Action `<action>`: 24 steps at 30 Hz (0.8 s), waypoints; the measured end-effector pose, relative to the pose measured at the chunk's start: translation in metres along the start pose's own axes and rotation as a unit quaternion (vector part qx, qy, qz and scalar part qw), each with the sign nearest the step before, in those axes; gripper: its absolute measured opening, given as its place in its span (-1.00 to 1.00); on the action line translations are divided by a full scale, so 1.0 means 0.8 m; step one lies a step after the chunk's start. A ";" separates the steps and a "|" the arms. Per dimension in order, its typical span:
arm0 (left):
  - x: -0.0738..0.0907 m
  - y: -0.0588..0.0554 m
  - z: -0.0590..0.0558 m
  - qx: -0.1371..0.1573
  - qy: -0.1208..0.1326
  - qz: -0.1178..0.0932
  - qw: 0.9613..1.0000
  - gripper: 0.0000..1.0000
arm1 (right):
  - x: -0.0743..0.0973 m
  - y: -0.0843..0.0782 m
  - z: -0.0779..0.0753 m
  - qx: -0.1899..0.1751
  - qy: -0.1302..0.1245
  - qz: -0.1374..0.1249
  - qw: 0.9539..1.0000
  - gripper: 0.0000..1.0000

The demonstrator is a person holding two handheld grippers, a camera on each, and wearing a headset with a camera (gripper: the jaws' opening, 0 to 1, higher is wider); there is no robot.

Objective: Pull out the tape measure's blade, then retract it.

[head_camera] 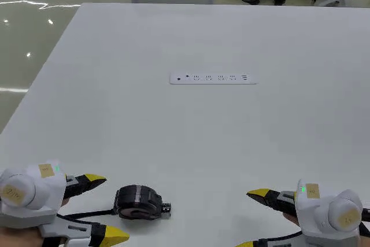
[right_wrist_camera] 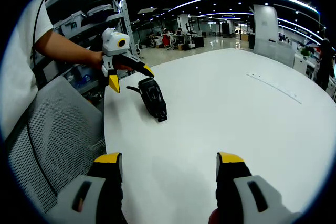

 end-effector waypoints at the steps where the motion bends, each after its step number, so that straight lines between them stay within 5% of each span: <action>1: -0.001 0.000 0.001 -0.001 -0.002 0.001 1.000 0.57 | -0.001 0.001 0.000 0.001 0.001 0.002 1.000 0.46; 24: -0.032 -0.007 0.025 -0.013 -0.037 0.026 0.999 0.23 | -0.017 0.005 -0.006 -0.008 0.018 0.007 1.000 0.46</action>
Point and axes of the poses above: the centre of the closed fingertips' face, and the gripper's own axes: x roughly backward along the fingers, z roughly to its left, y roughly out of its top, the point moved 9 cm from there along x, roughly backward along the fingers, and after that the axes turned 6 degrees about -y, right-handed, at the moved point
